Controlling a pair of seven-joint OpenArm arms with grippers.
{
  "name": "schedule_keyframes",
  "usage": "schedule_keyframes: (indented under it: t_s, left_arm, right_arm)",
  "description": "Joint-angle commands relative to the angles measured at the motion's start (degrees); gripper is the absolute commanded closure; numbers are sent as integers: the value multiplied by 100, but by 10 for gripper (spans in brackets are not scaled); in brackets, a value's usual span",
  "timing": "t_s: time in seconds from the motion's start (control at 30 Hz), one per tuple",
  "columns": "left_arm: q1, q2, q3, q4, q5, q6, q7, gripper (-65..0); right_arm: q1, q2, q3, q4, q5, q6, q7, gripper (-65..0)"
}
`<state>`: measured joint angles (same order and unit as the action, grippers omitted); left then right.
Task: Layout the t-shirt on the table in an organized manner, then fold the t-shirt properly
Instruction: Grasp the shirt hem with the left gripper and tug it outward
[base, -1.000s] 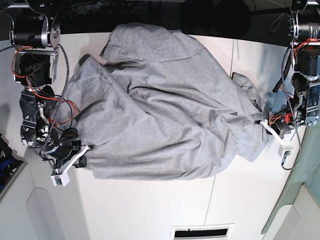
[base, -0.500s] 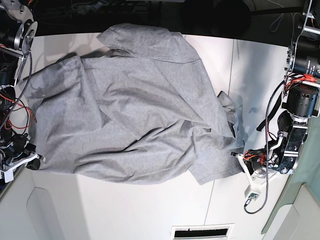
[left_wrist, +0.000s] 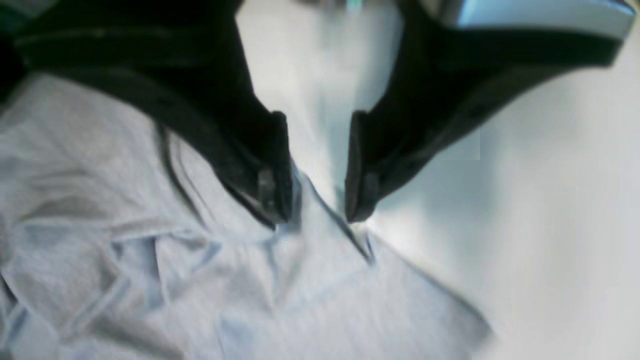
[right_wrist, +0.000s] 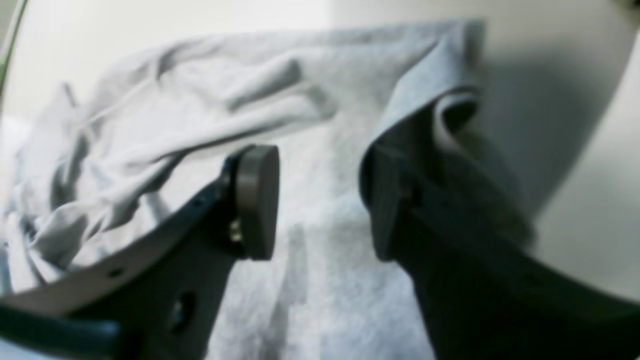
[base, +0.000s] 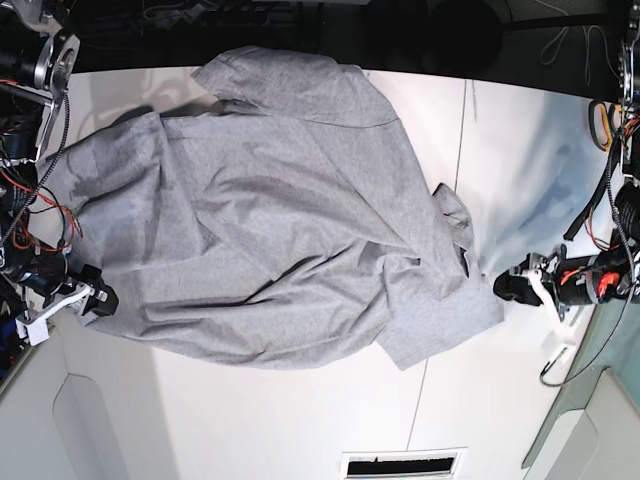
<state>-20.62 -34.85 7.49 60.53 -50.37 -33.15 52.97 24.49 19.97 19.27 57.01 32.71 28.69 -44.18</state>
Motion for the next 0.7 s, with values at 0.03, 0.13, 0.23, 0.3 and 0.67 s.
schedule_keyframes:
  t_s: [0.03, 0.13, 0.23, 0.3, 0.67]
  left_arm:
    - [131, -35, -260, 146, -116, -55, -39, -218]
    - [509, 39, -382, 146, -136, -55, -50, -218]
    - [752, 109, -382, 157, -367, -122, 7, -218]
    - [831, 153, -382, 245, -584, -278, 83, -231]
    - [1322, 280, -385, 1725, -400, -439, 240, -272]
  right_arm:
    - [55, 79, 22, 107, 120, 28, 153, -286]
    - [-101, 79, 22, 107, 114, 74, 170, -286]
    - [-249, 61, 22, 107, 94, 98, 192, -286]
    - [-341, 46, 22, 107, 92, 114, 245, -286]
    - [-531, -33, 22, 107, -37, 114, 345, -286]
